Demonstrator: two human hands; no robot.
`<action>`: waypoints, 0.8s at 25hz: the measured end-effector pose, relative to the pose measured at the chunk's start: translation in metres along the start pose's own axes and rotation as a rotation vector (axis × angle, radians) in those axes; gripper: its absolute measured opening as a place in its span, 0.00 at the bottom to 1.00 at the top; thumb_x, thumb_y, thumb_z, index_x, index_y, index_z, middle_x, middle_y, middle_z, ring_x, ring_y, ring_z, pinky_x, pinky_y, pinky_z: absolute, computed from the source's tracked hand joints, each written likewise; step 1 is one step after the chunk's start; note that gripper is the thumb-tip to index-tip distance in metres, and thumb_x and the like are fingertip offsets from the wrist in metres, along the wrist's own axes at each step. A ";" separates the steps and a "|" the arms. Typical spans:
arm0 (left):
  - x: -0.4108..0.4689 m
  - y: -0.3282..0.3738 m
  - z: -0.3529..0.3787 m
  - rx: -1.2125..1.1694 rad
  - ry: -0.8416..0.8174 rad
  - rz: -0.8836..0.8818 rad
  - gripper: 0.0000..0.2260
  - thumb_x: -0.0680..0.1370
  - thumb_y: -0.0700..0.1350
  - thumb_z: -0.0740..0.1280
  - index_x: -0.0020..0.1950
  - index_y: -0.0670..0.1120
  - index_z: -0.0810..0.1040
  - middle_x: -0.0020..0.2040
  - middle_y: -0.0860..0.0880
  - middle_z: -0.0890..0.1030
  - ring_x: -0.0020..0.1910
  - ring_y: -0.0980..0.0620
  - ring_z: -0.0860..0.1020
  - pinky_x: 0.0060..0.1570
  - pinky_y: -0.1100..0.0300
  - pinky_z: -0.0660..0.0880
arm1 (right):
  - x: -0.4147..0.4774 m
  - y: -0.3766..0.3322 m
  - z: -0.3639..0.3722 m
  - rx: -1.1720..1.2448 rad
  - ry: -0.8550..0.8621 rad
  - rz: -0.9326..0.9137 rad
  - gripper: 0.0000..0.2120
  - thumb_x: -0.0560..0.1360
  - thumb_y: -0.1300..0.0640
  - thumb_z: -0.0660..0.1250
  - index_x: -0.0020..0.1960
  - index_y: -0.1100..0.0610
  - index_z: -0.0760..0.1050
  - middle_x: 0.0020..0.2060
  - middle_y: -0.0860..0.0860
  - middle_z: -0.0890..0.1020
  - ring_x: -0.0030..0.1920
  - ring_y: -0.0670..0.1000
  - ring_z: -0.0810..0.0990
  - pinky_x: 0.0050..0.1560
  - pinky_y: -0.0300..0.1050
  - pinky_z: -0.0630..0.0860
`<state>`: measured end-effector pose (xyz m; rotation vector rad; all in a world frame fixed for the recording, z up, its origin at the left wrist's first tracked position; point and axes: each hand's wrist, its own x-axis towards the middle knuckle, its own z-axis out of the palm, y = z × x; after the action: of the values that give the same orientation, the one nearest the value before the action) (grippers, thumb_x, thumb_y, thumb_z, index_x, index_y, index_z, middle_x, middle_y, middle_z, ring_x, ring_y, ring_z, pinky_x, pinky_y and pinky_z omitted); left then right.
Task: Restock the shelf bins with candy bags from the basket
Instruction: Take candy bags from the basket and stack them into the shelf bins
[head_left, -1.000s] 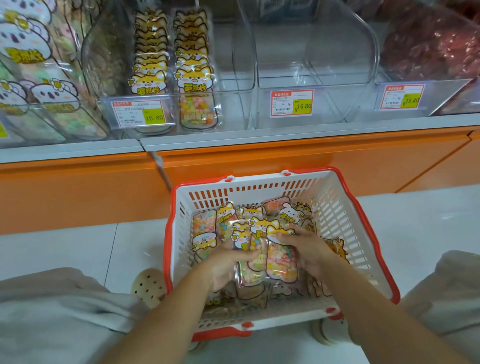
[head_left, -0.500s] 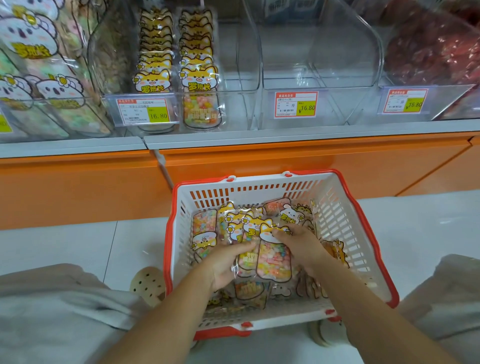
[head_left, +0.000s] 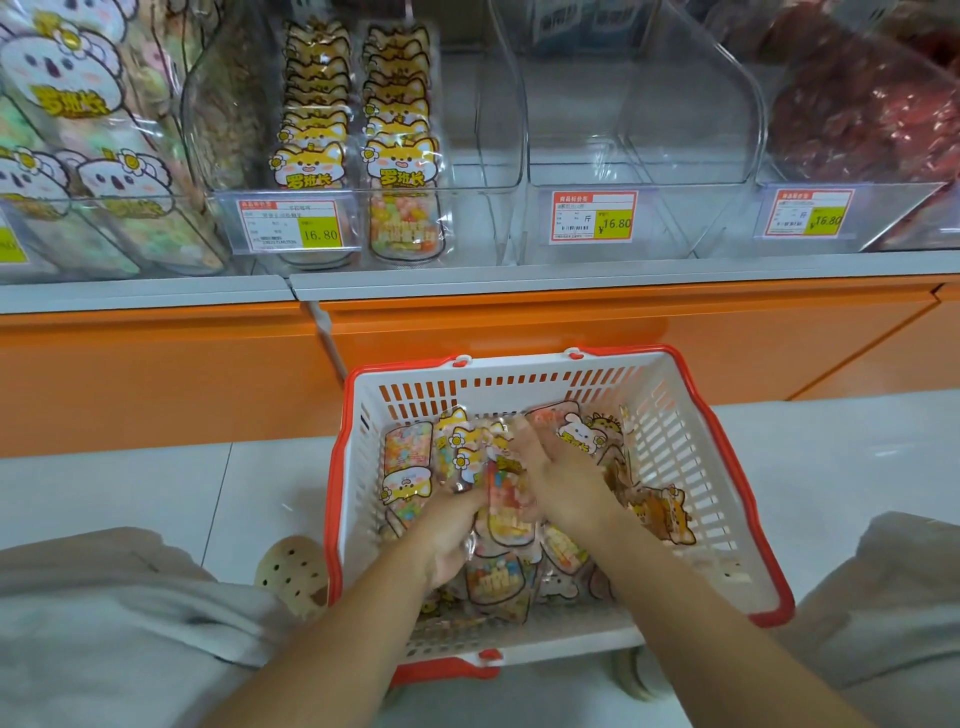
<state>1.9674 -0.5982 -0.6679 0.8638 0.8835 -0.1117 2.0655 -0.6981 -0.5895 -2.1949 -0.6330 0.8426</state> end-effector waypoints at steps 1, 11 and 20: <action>-0.003 0.001 -0.001 -0.036 -0.003 -0.007 0.15 0.77 0.41 0.70 0.63 0.41 0.77 0.51 0.41 0.85 0.49 0.42 0.84 0.52 0.48 0.80 | 0.002 0.005 0.002 0.091 -0.056 0.040 0.18 0.81 0.42 0.53 0.61 0.51 0.73 0.45 0.54 0.81 0.45 0.52 0.83 0.44 0.44 0.77; -0.013 0.022 0.002 -0.141 -0.021 0.028 0.26 0.68 0.46 0.76 0.64 0.40 0.77 0.55 0.39 0.83 0.53 0.42 0.83 0.53 0.47 0.80 | 0.012 0.047 0.008 0.910 -0.139 0.343 0.11 0.78 0.59 0.66 0.57 0.64 0.76 0.48 0.58 0.84 0.46 0.57 0.84 0.51 0.57 0.81; -0.033 0.036 0.008 -0.049 -0.043 0.127 0.40 0.65 0.44 0.81 0.72 0.46 0.65 0.55 0.50 0.82 0.56 0.55 0.78 0.60 0.54 0.69 | 0.017 0.037 0.013 0.956 -0.060 0.400 0.20 0.75 0.60 0.70 0.64 0.63 0.73 0.53 0.59 0.82 0.57 0.59 0.80 0.62 0.61 0.75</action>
<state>1.9664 -0.5885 -0.6198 0.8658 0.7862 0.0016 2.0749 -0.7055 -0.6306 -1.4117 0.2033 1.1127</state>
